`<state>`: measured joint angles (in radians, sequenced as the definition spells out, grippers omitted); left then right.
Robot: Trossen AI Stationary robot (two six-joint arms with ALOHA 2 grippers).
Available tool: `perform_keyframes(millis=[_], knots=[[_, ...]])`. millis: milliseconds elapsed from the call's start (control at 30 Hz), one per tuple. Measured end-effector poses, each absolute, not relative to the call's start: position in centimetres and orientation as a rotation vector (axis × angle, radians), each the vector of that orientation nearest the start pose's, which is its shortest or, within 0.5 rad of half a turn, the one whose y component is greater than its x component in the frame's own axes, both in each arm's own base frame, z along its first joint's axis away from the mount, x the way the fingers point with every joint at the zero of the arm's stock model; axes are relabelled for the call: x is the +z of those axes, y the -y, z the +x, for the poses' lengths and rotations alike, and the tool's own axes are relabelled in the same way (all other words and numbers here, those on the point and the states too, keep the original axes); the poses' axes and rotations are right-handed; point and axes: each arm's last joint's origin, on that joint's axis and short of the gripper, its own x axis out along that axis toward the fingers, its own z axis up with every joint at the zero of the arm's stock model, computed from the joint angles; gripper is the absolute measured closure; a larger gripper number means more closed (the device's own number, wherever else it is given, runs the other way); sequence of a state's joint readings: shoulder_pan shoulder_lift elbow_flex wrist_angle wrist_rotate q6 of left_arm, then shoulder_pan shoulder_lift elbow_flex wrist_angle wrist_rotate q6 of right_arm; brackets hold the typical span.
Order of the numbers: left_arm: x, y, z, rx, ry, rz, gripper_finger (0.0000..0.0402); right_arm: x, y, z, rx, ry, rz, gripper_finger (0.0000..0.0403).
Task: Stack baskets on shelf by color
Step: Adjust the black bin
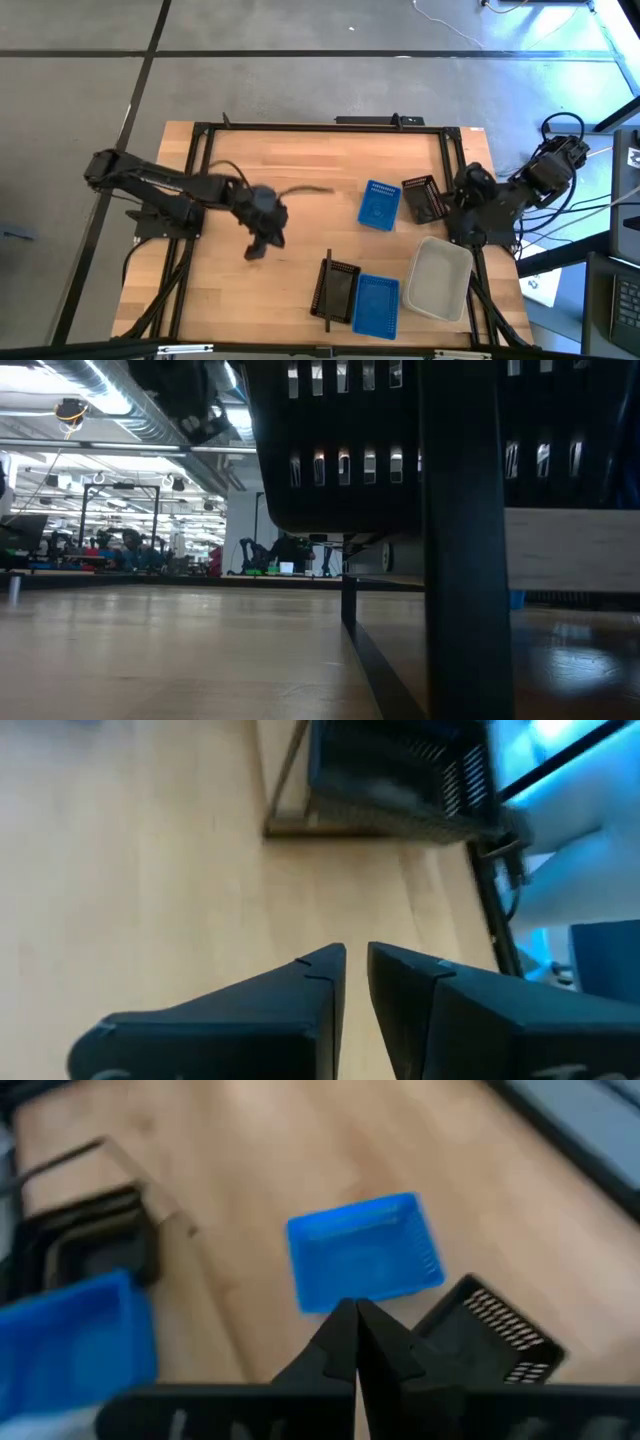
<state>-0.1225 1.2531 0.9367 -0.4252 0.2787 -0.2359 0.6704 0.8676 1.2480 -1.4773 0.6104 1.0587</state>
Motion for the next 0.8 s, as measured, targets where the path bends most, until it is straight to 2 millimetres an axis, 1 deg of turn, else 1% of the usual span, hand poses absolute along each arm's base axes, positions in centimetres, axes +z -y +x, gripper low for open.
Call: perform_keyframes(millis=[67,167,233,333,433,600,733,800], knots=[[25.9,5.6,26.2,-0.270,-0.839,-0.325,0.0363,37.0,-4.7,8.5,-0.323,-0.798,0.321,0.0403],[25.0,8.3,27.6,-0.282,-0.803,-0.376,0.0363,37.1,-4.8,8.4,-0.250,-0.812,0.276,0.0403],[24.0,9.9,28.5,-0.277,-0.788,-0.404,0.0363,37.2,-4.9,8.5,-0.222,-0.808,0.239,0.0403],[22.2,11.6,29.6,-0.231,-0.778,-0.451,0.0363,37.2,-4.9,8.5,-0.197,-0.809,0.189,0.0403],[20.8,12.9,30.5,-0.187,-0.757,-0.500,0.0363,37.2,-4.9,8.5,-0.187,-0.812,0.165,0.0402],[19.0,14.5,32.1,-0.212,-0.681,-0.580,0.0363,37.2,-5.0,8.5,-0.164,-0.833,0.174,0.0402],[17.7,15.3,32.8,-0.230,-0.662,-0.620,0.0363,37.1,-5.0,8.5,-0.150,-0.845,0.180,0.0402],[17.6,15.5,33.1,-0.240,-0.641,-0.644,0.0363,37.1,-5.0,8.4,-0.148,-0.848,0.180,0.0402]])
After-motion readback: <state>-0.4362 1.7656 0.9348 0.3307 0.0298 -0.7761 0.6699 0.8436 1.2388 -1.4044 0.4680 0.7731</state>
